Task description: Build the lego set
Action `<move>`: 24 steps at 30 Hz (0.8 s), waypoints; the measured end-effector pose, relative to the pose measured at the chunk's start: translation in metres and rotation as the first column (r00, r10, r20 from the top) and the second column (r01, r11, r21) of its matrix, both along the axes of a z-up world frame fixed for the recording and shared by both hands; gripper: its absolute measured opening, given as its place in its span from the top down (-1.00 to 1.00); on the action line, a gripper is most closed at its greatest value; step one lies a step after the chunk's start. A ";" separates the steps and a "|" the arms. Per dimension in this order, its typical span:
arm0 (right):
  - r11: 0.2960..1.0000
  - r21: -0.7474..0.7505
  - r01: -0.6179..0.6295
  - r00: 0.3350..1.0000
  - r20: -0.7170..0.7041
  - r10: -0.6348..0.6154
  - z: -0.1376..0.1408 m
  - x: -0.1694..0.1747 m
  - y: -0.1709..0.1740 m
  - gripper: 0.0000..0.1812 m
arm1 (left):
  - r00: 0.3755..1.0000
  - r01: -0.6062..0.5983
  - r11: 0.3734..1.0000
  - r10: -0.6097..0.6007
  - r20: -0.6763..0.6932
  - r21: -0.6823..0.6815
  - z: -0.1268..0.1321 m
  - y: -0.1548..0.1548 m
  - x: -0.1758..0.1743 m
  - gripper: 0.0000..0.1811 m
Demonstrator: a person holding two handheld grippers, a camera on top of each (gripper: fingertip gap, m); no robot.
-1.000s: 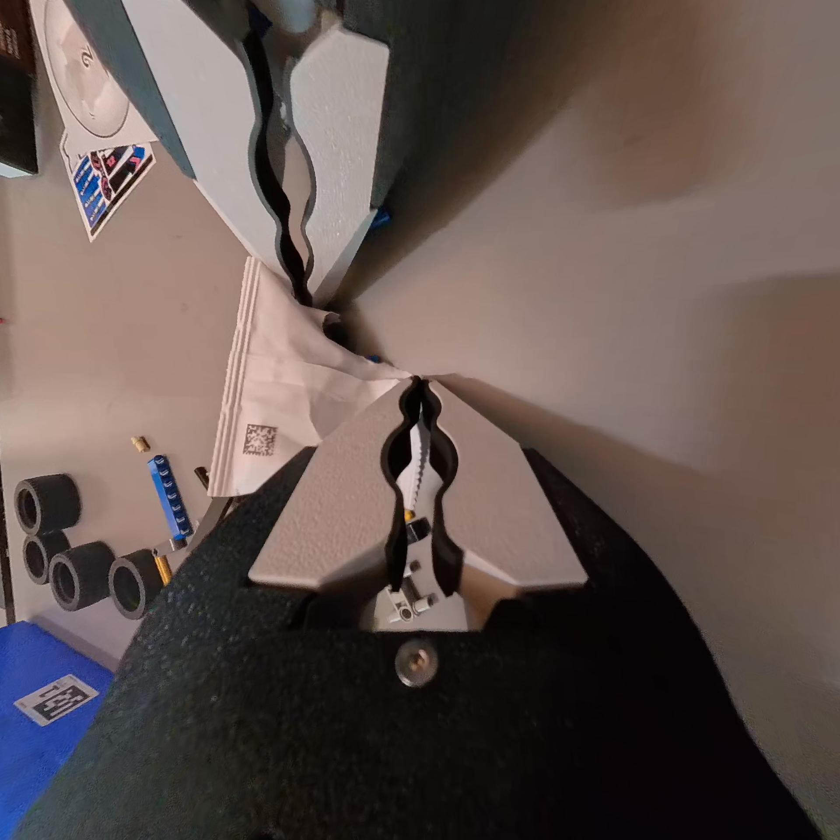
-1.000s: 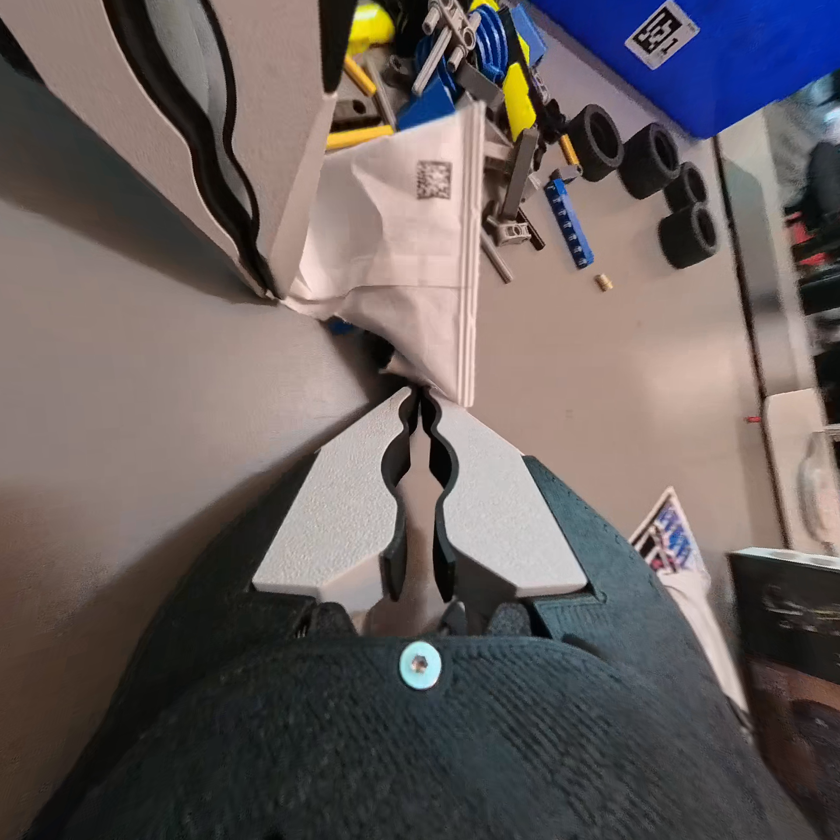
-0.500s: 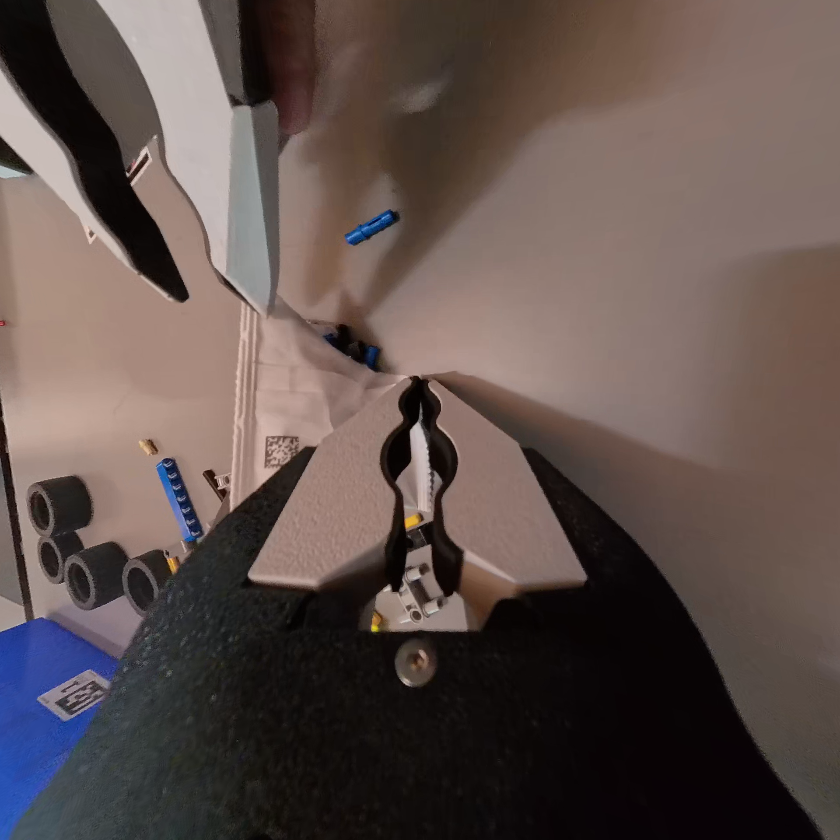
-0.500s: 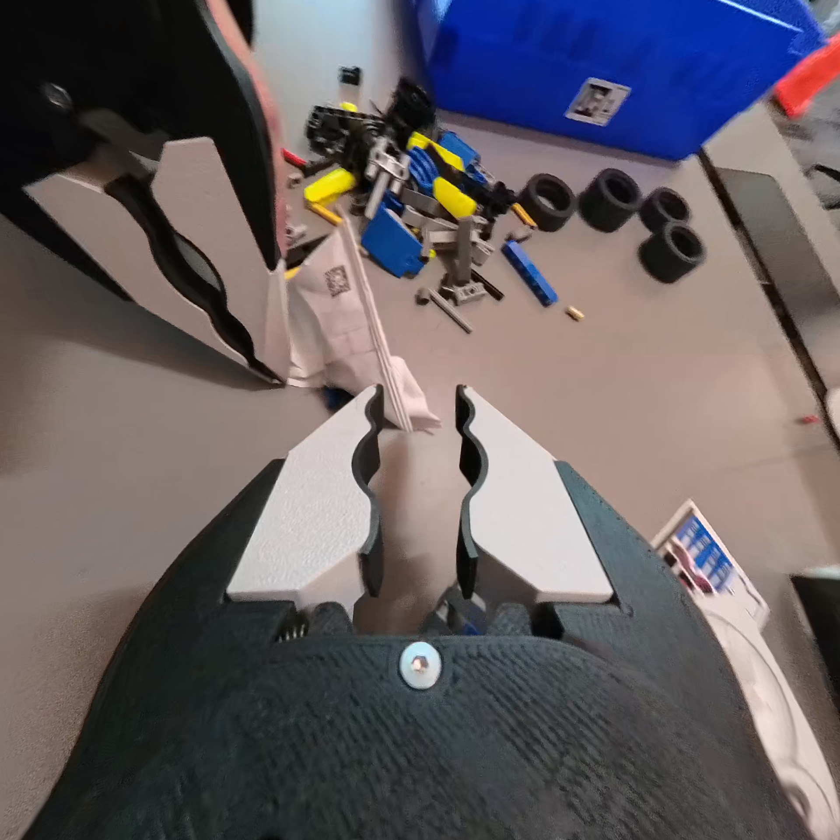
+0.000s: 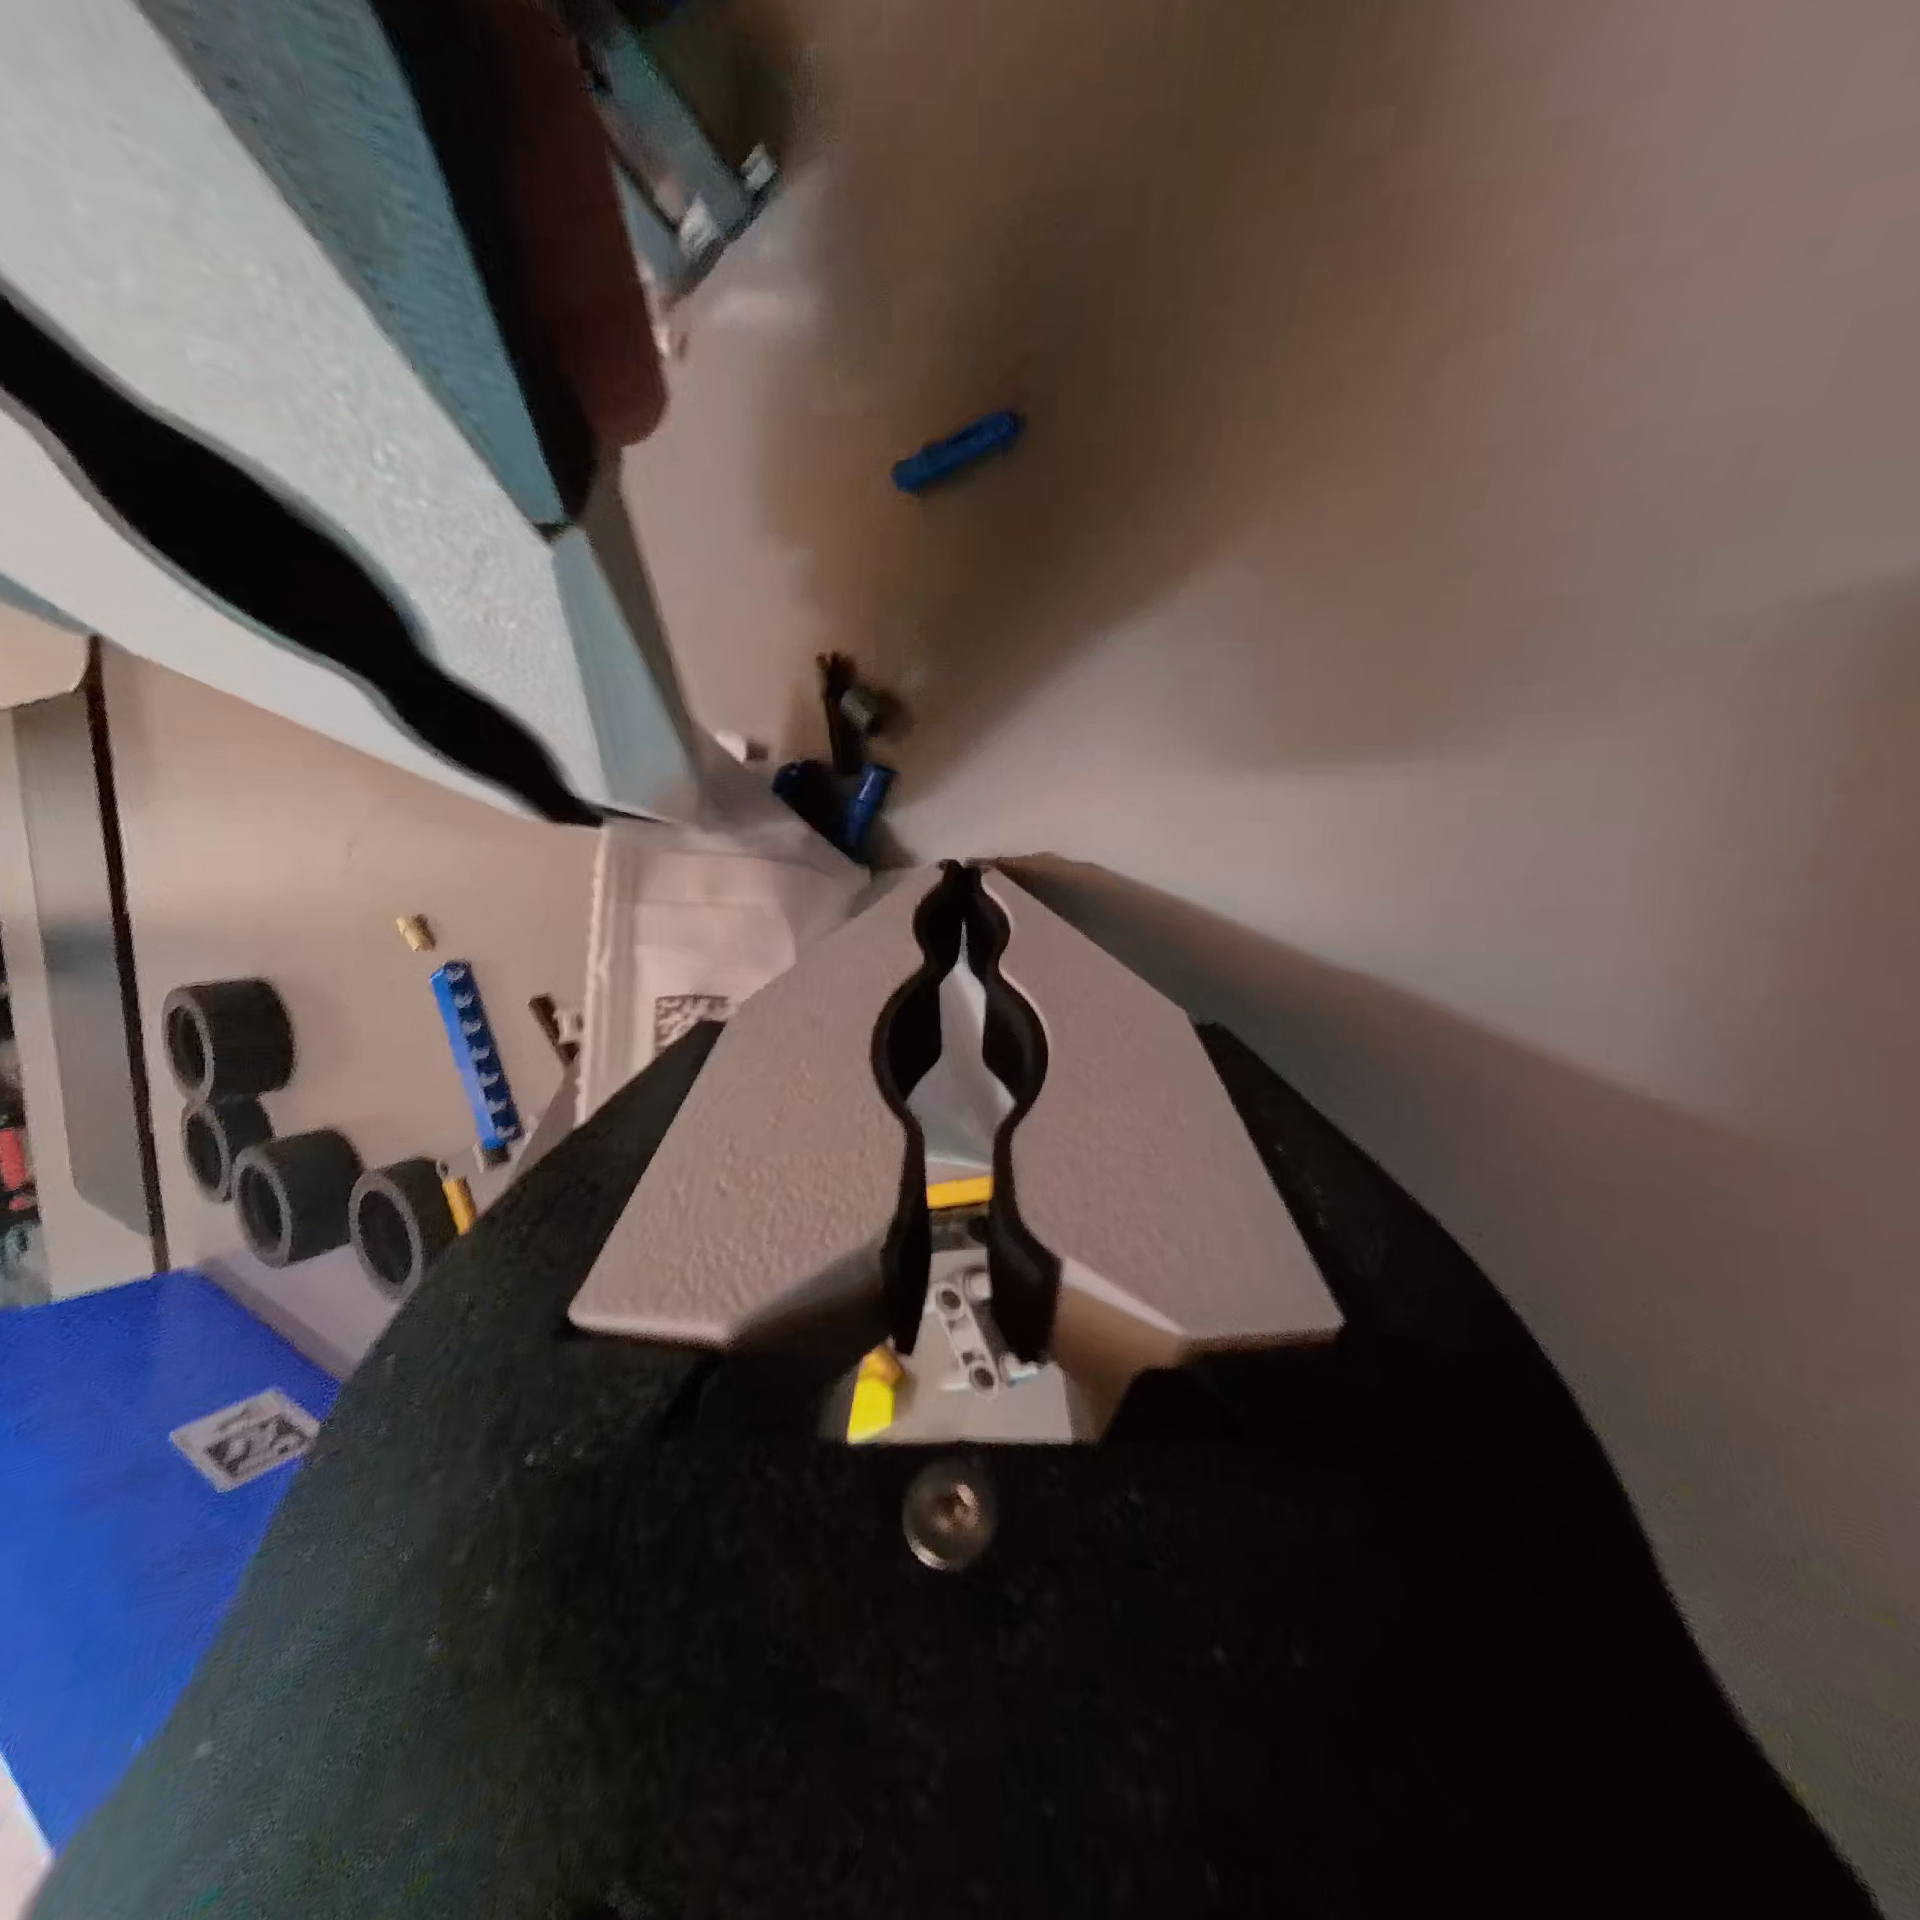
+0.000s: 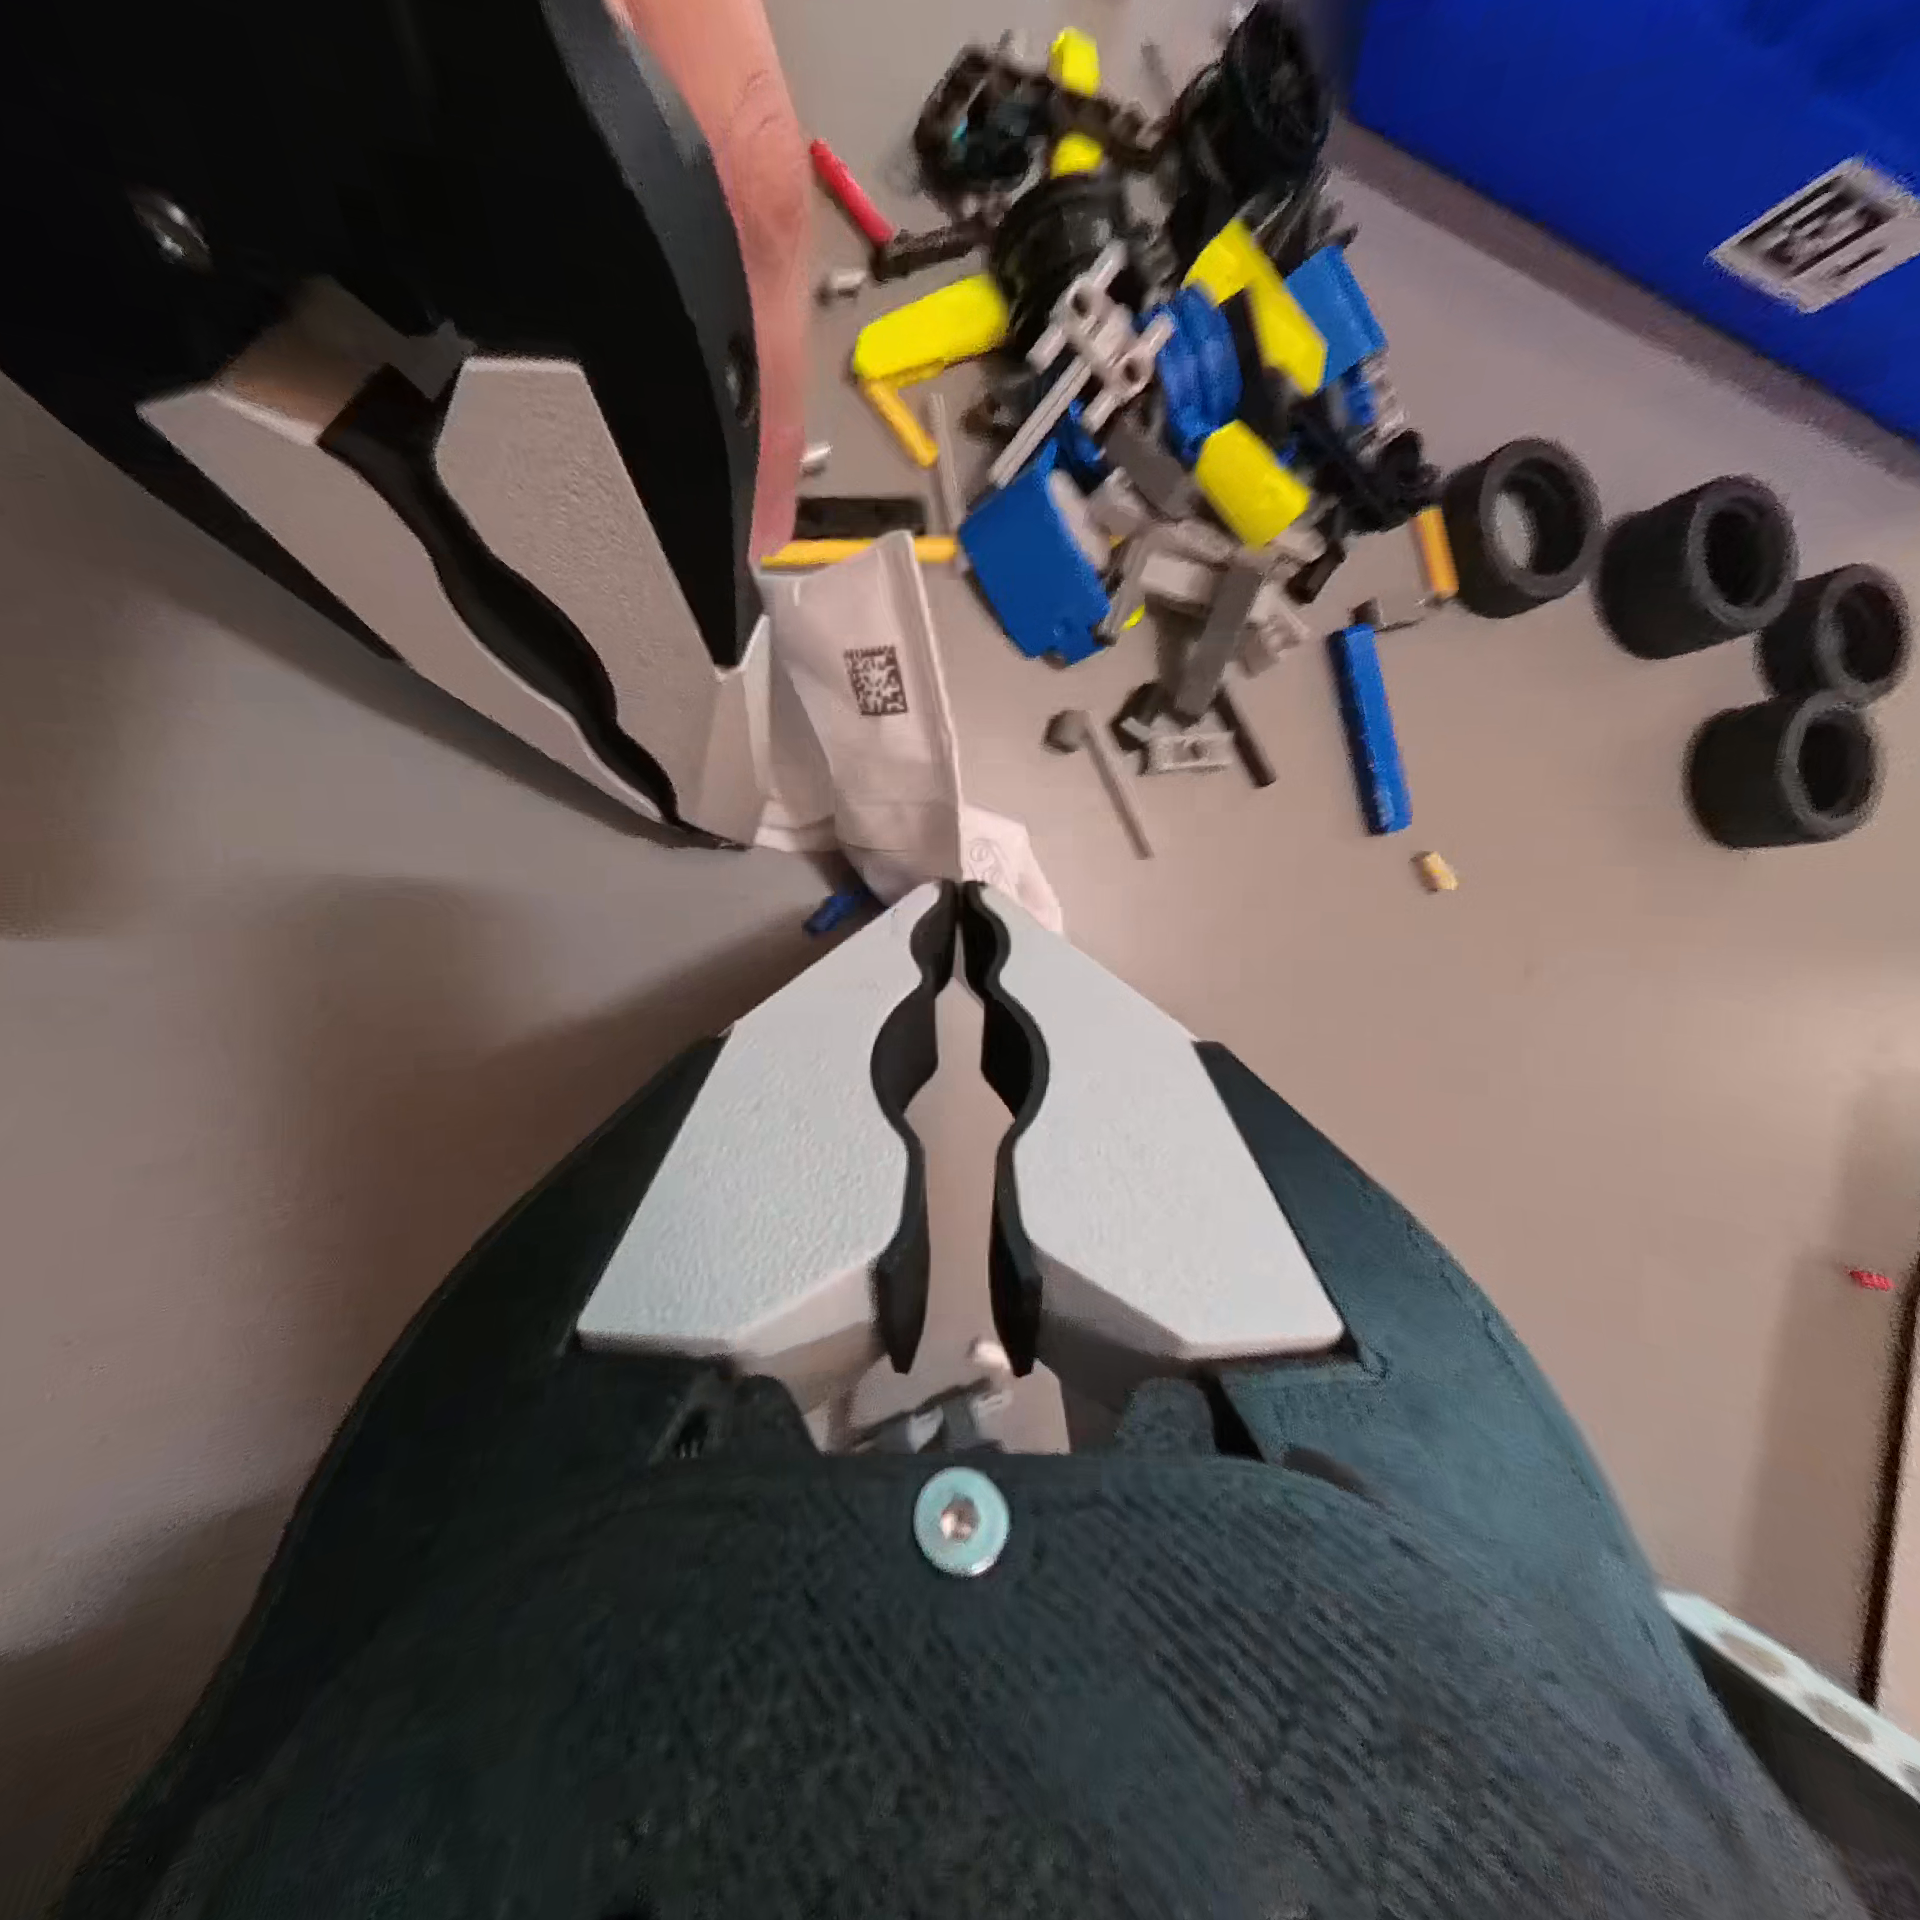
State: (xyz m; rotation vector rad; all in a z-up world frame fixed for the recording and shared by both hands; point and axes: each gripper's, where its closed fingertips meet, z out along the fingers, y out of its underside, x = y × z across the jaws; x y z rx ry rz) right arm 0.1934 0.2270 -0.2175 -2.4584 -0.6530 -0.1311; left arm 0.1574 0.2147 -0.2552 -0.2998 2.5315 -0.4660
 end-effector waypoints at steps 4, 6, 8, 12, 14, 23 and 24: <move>0.997 0.051 -0.061 0.997 0.042 0.058 0.004 0.008 0.016 1.00 | 0.995 -0.096 0.995 0.097 0.030 -0.027 0.001 0.021 0.008 1.00; 0.994 0.055 -0.096 0.994 0.062 0.093 0.004 0.009 0.020 1.00 | 0.987 -0.148 0.984 0.153 0.046 -0.100 0.003 0.024 0.012 1.00; 0.994 0.059 -0.097 0.992 0.081 0.092 0.004 0.012 0.022 1.00 | 0.979 -0.185 0.963 0.199 0.051 -0.196 0.008 0.024 0.014 0.97; 0.995 0.083 -0.054 0.998 0.048 0.050 0.005 0.013 0.025 1.00 | 0.948 -0.261 0.875 0.312 0.063 -0.408 0.030 0.032 0.016 0.87; 0.995 0.085 -0.046 0.998 0.035 0.044 0.004 0.014 0.025 1.00 | 0.929 -0.295 0.814 0.366 0.047 -0.500 0.041 0.040 0.013 0.85; 0.991 0.102 -0.088 0.996 0.024 0.086 0.005 0.011 0.024 1.00 | 0.813 -0.530 0.647 0.572 -0.112 -0.548 0.035 0.084 0.008 0.62; 0.991 0.101 -0.092 0.996 0.027 0.090 0.005 0.011 0.024 1.00 | 0.811 -0.539 0.656 0.573 -0.117 -0.528 0.031 0.084 0.009 0.62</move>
